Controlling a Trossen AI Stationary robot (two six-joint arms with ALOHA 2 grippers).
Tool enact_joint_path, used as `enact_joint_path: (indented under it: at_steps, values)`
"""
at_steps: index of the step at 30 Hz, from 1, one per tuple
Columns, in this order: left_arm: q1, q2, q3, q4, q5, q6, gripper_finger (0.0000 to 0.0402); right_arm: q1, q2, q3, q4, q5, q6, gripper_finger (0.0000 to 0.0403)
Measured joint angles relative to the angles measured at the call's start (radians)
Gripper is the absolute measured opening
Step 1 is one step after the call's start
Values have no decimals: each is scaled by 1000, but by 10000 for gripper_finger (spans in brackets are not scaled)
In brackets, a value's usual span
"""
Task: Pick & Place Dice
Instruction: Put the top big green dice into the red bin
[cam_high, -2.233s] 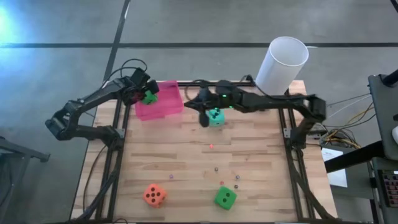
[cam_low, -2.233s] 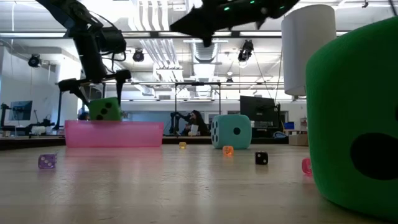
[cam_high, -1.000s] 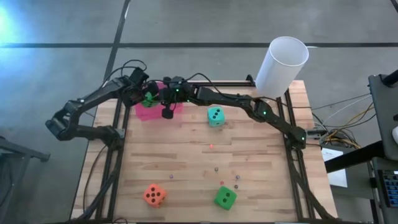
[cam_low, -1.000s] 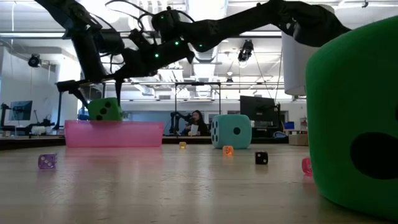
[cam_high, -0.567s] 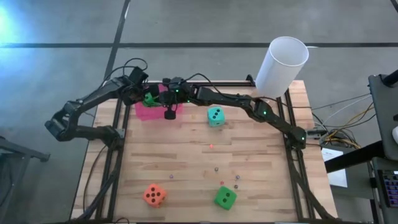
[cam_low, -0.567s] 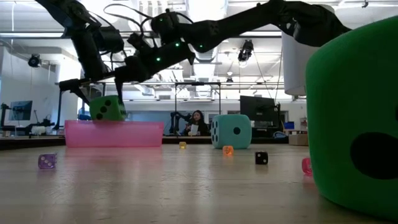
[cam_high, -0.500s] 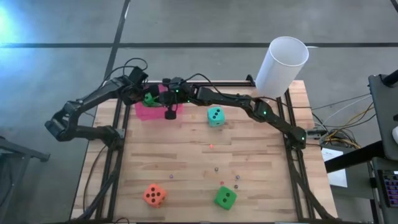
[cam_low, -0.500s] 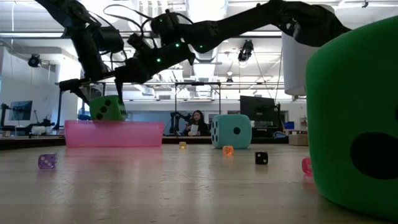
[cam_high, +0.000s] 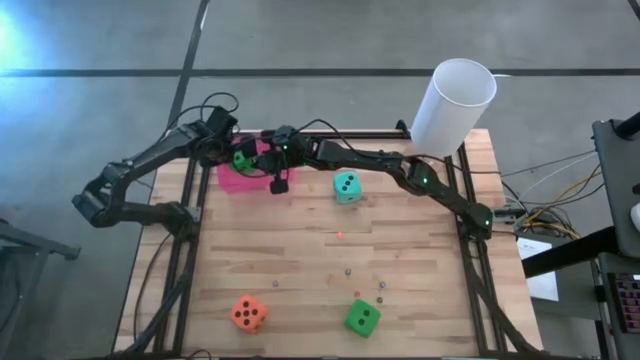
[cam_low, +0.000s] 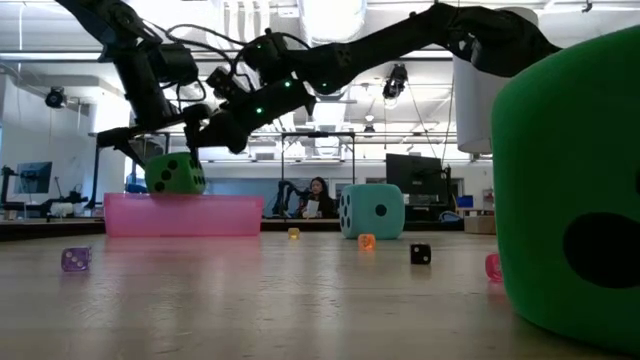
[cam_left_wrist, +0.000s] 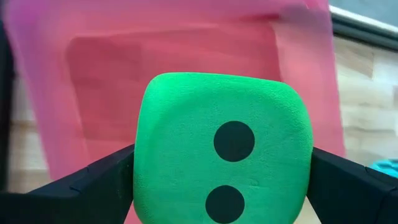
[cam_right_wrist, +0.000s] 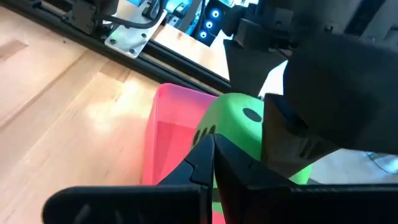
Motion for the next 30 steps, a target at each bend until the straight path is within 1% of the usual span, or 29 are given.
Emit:
enact_joint_path:
  at_steps: [15,22,30]
  values:
    - [1,0,0,55,94,-13,397,-17,0,-54,37,14,5,8]
    - [5,-16,0,58,97,-17,399,-17,0,-52,37,107,37,8]
    - [30,-100,0,52,107,-16,398,-22,0,-49,38,134,63,8]
